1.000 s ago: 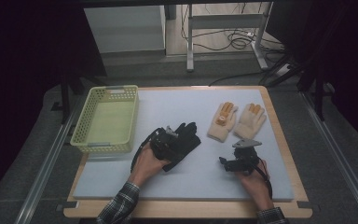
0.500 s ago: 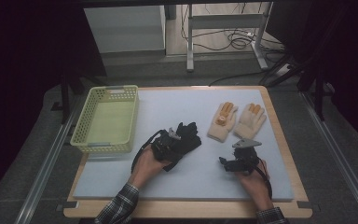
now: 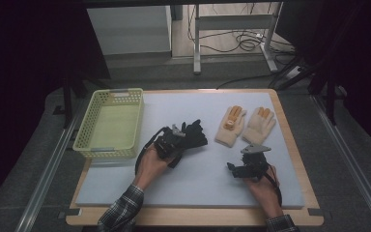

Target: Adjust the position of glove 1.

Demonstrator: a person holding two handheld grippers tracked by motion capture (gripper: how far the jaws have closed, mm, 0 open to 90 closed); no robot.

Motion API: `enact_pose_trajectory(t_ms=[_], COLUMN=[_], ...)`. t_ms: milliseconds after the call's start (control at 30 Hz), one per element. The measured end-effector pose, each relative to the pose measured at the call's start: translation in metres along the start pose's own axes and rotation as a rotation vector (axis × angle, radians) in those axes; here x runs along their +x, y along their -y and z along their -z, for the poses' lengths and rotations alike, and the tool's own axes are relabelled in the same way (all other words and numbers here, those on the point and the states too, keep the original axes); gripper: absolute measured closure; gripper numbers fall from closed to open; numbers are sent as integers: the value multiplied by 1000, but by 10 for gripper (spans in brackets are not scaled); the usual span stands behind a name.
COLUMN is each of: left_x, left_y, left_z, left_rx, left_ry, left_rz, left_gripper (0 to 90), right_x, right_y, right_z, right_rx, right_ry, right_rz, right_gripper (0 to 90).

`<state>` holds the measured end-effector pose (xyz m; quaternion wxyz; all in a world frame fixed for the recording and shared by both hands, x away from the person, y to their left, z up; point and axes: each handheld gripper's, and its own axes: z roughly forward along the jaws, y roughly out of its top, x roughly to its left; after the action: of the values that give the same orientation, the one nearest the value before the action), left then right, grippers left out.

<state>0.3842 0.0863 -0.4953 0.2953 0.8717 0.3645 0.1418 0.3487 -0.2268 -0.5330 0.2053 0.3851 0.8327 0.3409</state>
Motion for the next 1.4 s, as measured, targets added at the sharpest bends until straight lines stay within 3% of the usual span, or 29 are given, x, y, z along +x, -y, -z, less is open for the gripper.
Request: enact_pose_trajectory(t_ms=[333,533,667,800,833,867,900,967,1033,1067,1167,1200,1233,1267,1300,1333,1400], left_x=[33,54,78,92,103,103,116,122,140,140,161,161,172,172,182,182,196], left_y=[-19,-21,-18,-14,-9,-9,-2,2,17,17,38,38,52,52,64,64,80], left_z=[41,63,83,91,97,97,104,106,114,114,122,122,125,125,126,126,124], left_rx=[-40,-63,-76,-77,-75,-75,-80,-83,-81,-81,-75,-75,-75,-75,-70,-70,-49], left_ry=[-59,-103,-152,-182,-207,-207,-234,-247,-282,-282,-319,-319,-338,-338,-346,-346,-361], left_rz=[54,101,154,191,216,216,234,242,280,280,331,331,363,363,395,395,432], left_gripper=[675,669,666,665,665,664,662,661,659,657,651,649,649,647,646,646,645], right_x=[1,1,1,1,1,1,1,1,1,1,1,1,1,1,1,1,1], right_y=[0,0,0,0,0,0,0,0,0,0,0,0,0,0,0,0,0], right_z=[0,0,0,0,0,0,0,0,0,0,0,0,0,0,0,0,0], right_rx=[-3,-4,-4,-7,-7,-7,-7,-8,-7,-7,-8,-8,-8,-8,-8,-8,-8], right_ry=[5,6,7,8,8,8,8,8,7,7,9,9,9,9,9,9,9], right_rz=[5,7,8,8,8,8,8,8,7,7,9,9,8,8,9,8,9], right_gripper=[144,144,144,144,144,144,144,144,144,144,144,144,144,144,144,144,144])
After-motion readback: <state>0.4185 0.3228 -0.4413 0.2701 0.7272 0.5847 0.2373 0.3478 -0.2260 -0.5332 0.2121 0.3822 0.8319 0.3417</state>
